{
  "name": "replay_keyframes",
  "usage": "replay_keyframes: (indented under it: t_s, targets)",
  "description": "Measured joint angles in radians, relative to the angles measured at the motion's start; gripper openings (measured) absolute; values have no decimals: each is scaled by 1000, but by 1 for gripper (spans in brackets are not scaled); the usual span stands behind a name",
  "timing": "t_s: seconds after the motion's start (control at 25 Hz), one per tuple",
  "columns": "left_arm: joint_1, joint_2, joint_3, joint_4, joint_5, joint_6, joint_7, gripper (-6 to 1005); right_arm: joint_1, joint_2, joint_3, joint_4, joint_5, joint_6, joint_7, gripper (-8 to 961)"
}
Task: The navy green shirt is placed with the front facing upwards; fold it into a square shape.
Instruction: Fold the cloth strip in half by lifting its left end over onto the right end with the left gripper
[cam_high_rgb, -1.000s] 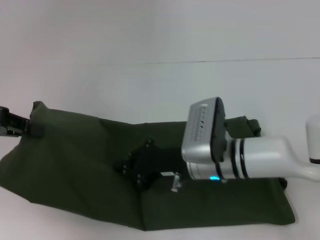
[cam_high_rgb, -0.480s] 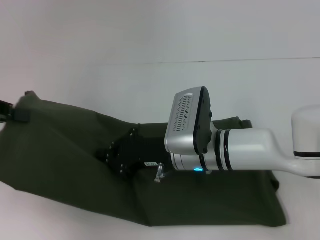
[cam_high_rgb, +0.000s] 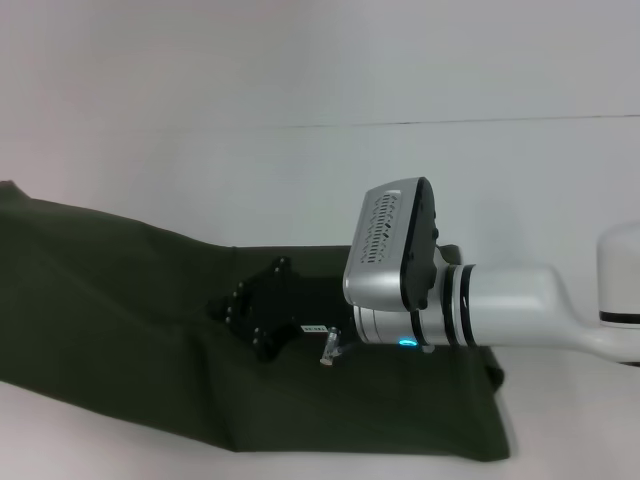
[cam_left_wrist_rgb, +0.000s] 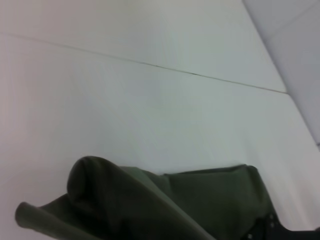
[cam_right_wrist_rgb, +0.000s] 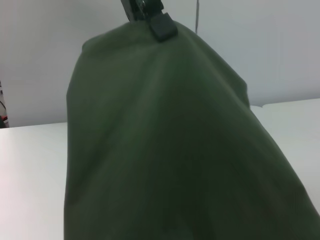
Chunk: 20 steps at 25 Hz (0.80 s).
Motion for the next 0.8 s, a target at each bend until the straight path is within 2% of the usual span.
replay_keyframes:
  t_s: [0.24, 0.44, 0.8]
  targets:
    - [-1, 10, -26, 10, -4, 2, -7, 83, -10, -1, 0, -3, 0, 13, -1, -2]
    - [-8, -2, -13, -29, -98, 10, -7, 84, -16, 1, 0, 4, 0, 43, -17, -2]
    - [0, -64, 52, -130, -295, 3, 6, 81, -19, 2, -2, 6, -2, 49, -20, -2]
